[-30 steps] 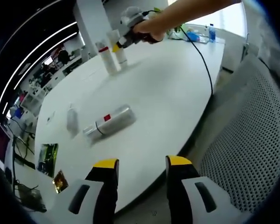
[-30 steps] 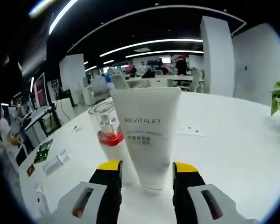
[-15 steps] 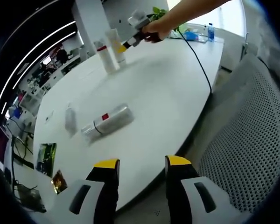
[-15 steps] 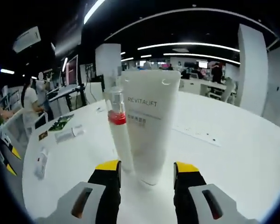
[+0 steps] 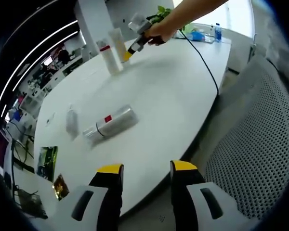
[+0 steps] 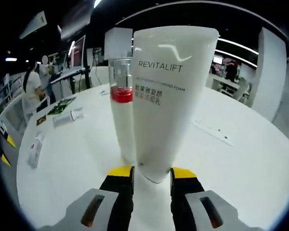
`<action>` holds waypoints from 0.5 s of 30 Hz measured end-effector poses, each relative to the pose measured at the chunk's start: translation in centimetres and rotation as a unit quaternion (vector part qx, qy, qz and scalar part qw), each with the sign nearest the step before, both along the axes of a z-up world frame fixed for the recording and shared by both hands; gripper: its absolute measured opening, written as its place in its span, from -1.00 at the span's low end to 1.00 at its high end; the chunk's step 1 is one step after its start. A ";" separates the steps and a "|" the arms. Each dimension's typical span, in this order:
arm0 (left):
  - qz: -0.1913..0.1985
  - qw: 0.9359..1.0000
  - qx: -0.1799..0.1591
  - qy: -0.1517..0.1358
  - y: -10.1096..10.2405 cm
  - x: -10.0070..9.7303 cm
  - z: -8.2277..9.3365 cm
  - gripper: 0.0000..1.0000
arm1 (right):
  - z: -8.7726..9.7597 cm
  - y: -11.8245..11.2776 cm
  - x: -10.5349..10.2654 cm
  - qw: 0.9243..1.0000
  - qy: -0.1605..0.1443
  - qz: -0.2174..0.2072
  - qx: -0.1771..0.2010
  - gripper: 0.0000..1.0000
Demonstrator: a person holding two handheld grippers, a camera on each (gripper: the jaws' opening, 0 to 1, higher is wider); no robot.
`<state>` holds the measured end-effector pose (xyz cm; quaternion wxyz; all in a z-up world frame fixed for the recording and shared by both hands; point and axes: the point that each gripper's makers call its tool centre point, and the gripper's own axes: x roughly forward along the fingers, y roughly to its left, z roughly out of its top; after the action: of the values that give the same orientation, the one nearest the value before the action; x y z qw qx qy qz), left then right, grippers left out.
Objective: Arrange the skincare products in the storage area until every visible bottle or jar stands upright without overlapping.
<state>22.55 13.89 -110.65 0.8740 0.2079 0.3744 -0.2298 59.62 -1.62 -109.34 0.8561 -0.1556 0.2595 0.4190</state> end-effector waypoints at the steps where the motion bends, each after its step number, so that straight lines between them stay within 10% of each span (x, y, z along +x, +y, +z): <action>1: 0.000 1.000 0.000 0.000 0.0 0.0 0.0 -0.30 | 0.0 0.0 0.0 1.000 0.000 0.000 -0.001 -0.58; 15: 0.000 1.000 0.000 -0.003 0.0 0.1 0.0 -0.31 | 0.0 0.8 0.3 1.000 0.003 -0.013 -0.013 -0.58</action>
<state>22.62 13.92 -110.60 0.8750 0.2088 0.3721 -0.2286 59.91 -0.86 -109.35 0.8586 -0.1624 0.2691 0.4050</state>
